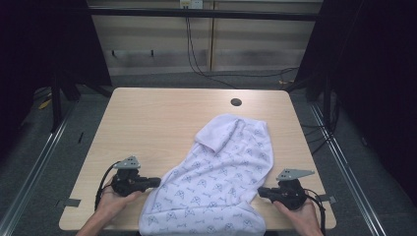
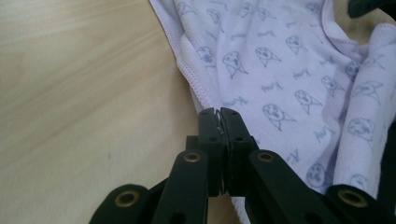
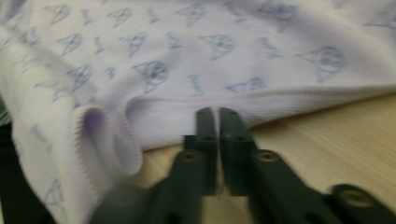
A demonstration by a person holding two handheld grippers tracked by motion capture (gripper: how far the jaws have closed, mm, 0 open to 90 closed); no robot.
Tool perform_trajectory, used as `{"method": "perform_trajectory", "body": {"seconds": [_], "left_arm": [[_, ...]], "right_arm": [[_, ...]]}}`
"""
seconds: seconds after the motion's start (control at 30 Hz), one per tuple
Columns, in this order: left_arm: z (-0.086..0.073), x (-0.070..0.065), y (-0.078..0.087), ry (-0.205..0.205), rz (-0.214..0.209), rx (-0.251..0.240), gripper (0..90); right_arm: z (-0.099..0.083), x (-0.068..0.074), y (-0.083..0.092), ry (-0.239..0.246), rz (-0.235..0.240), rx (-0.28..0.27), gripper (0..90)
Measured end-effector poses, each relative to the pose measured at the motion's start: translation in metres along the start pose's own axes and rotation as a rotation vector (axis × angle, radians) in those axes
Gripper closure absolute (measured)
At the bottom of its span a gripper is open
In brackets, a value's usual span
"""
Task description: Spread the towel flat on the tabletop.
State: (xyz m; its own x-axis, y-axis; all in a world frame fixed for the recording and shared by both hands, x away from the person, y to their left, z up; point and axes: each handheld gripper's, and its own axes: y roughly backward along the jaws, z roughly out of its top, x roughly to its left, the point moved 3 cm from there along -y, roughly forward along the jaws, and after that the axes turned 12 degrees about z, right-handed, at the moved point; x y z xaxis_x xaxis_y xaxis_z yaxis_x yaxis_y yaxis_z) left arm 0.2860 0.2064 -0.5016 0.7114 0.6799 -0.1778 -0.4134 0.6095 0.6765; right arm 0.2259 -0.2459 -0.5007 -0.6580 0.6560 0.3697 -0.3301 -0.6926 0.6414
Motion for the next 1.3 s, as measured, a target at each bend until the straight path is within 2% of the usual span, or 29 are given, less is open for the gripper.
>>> {"method": "perform_trajectory", "body": {"seconds": [0.03,0.07,0.1,0.2,0.23,0.27,0.33,0.37,0.4,0.5,0.53,0.6,0.67,0.7,0.73,0.77,0.8,0.83,0.87,0.9,0.93,1.0,1.03,1.07,1.1,1.13,1.23,1.27,1.3], "left_arm": [[0.000,0.000,0.000,0.000,0.000,0.000,88.3],[-0.010,0.002,0.010,0.007,0.005,0.002,89.1],[-0.010,0.002,0.010,0.007,0.005,0.002,89.0],[-0.027,0.007,0.027,0.049,-0.017,-0.006,89.0],[-0.029,0.008,0.029,0.054,-0.022,-0.011,89.0],[-0.029,0.008,0.029,0.054,-0.022,-0.011,88.9],[-0.027,0.012,0.029,0.059,0.010,-0.014,88.8],[-0.022,0.017,0.031,0.062,0.015,-0.039,88.8],[-0.017,0.023,0.033,0.088,0.015,-0.071,88.6],[-0.015,0.029,0.031,0.109,0.033,-0.063,85.5],[-0.014,0.034,0.031,0.130,0.050,-0.070,83.4],[-0.013,0.036,0.029,0.136,0.052,-0.074,82.2],[-0.006,0.038,0.023,0.125,0.053,-0.086,82.1],[0.004,0.037,0.009,0.097,0.054,-0.065,82.1],[0.004,0.037,0.009,0.097,0.054,-0.065,82.2],[0.011,0.035,0.001,0.092,0.045,-0.057,82.2],[0.023,0.029,-0.018,0.070,0.027,-0.045,81.3],[0.023,0.029,-0.018,0.070,0.027,-0.045,80.7],[0.034,0.021,-0.036,0.043,0.006,-0.040,80.6],[0.037,0.016,-0.044,0.023,0.004,-0.027,80.3],[0.039,0.013,-0.051,0.006,0.009,-0.014,80.0],[0.039,0.006,-0.062,-0.024,0.016,0.027,80.1],[0.039,0.006,-0.062,-0.024,0.016,0.027,80.2],[0.034,-0.001,-0.067,-0.067,0.026,0.044,81.3],[0.034,-0.001,-0.067,-0.067,0.026,0.044,82.3],[0.032,-0.006,-0.064,-0.082,0.023,0.059,83.2],[0.025,-0.011,-0.058,-0.089,0.011,0.063,86.3],[0.016,-0.018,-0.050,-0.094,-0.004,0.074,87.3],[0.016,-0.018,-0.050,-0.094,-0.004,0.074,87.4]], "right_arm": [[0.002,-0.002,-0.002,-0.001,-0.010,0.002,74.3],[0.004,-0.005,-0.004,-0.005,-0.021,0.004,70.4],[0.004,-0.005,-0.004,-0.005,-0.021,0.004,70.4],[0.013,-0.017,-0.018,-0.025,-0.035,0.009,57.1],[0.016,-0.018,-0.021,-0.016,-0.028,0.003,55.6],[0.016,-0.018,-0.021,-0.016,-0.028,0.003,55.6],[0.024,-0.022,-0.024,-0.029,-0.062,-0.016,52.6],[0.028,-0.024,-0.025,-0.035,-0.062,-0.038,51.6],[0.034,-0.029,-0.028,-0.035,-0.090,-0.047,50.4],[0.038,-0.034,-0.030,-0.042,-0.091,-0.061,50.0],[0.040,-0.038,-0.031,-0.047,-0.120,-0.060,49.7],[0.041,-0.041,-0.032,-0.051,-0.113,-0.060,49.8],[0.040,-0.043,-0.035,-0.062,-0.133,-0.039,50.7],[0.039,-0.042,-0.036,-0.064,-0.140,-0.031,50.7],[0.039,-0.042,-0.036,-0.064,-0.140,-0.031,50.7],[0.039,-0.042,-0.036,-0.059,-0.142,-0.029,50.7],[0.038,-0.040,-0.036,-0.070,-0.140,-0.033,50.7],[0.038,-0.040,-0.036,-0.070,-0.140,-0.033,50.7],[0.037,-0.039,-0.035,-0.068,-0.146,-0.026,50.8],[0.036,-0.039,-0.035,-0.068,-0.146,-0.022,51.1],[0.035,-0.038,-0.037,-0.067,-0.140,-0.010,53.9],[0.033,-0.037,-0.040,-0.034,-0.170,0.015,64.7],[0.033,-0.037,-0.039,-0.027,-0.173,0.024,73.4],[0.033,-0.037,-0.039,-0.030,-0.173,0.028,80.5],[0.032,-0.038,-0.037,-0.028,-0.179,0.030,84.1],[0.032,-0.038,-0.036,-0.022,-0.178,0.029,85.6],[0.032,-0.039,-0.032,-0.020,-0.172,0.018,86.8],[0.032,-0.037,-0.027,-0.030,-0.136,-0.007,87.1],[0.031,-0.033,-0.024,-0.035,-0.129,-0.017,87.1]]}}
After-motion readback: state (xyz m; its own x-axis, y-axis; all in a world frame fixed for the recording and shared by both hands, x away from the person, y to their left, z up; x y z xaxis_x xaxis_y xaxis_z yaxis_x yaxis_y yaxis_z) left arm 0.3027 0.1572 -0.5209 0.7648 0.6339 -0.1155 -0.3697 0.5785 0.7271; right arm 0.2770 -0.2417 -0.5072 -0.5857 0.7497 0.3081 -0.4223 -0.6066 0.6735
